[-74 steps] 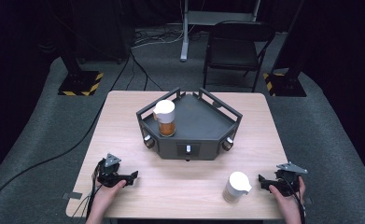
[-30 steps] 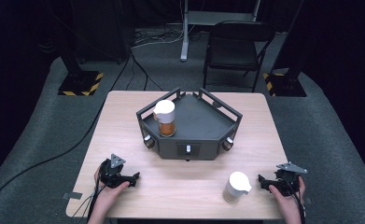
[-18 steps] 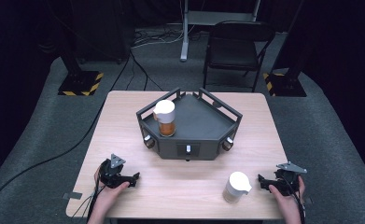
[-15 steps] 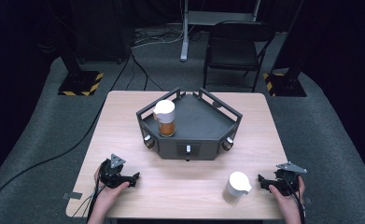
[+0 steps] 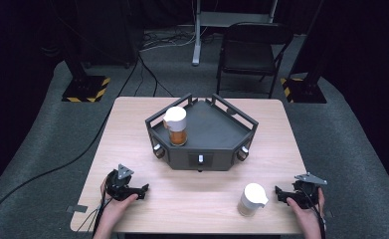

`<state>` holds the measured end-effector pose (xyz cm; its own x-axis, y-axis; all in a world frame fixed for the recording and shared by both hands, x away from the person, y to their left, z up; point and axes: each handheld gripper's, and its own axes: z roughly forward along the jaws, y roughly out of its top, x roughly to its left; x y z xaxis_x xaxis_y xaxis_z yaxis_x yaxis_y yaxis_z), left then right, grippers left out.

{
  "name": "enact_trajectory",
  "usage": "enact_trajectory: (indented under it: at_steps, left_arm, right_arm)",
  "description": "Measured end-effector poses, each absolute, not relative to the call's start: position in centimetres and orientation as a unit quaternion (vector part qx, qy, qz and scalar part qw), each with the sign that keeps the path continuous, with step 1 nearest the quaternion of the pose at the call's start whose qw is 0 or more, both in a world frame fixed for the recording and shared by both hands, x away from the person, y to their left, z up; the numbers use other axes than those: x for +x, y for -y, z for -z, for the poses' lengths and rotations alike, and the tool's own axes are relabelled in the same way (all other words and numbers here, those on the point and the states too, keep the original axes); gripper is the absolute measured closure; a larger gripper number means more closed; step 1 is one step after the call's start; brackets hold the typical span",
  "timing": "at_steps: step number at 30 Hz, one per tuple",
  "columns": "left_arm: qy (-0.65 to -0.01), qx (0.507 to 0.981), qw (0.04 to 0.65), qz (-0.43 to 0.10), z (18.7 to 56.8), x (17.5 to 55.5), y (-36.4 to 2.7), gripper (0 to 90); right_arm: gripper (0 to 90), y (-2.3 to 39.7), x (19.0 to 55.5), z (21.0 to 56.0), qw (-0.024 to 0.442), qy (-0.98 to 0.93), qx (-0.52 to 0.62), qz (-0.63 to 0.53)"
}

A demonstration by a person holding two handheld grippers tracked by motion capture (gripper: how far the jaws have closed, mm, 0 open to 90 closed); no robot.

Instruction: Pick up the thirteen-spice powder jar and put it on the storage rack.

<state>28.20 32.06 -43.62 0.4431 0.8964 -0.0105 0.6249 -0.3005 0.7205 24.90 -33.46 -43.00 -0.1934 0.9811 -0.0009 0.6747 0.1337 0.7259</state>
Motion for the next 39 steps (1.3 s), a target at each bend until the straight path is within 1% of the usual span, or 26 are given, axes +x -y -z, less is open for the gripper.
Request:
enact_trajectory:
  at_steps: [2,6,18,39]
  left_arm:
    - [-0.488,0.78,0.336,-0.202,43.6,28.2,-32.0,0.7]
    - [-0.488,0.78,0.336,-0.202,43.7,28.2,-32.0,0.6]
    - [-0.488,0.78,0.336,-0.202,43.7,28.2,-32.0,0.6]
    - [-0.487,0.781,0.336,-0.202,43.6,28.3,-32.1,0.4]
  right_arm:
    - [0.2,33.5,24.9,43.0,0.251,-0.708,0.585,-0.306]
    - [5.1,33.9,24.8,42.8,0.243,-0.707,0.585,-0.314]
    - [5.2,33.9,23.5,41.9,0.255,-0.696,0.571,-0.353]
    - [5.8,33.7,20.6,38.9,0.263,-0.677,0.526,-0.442]
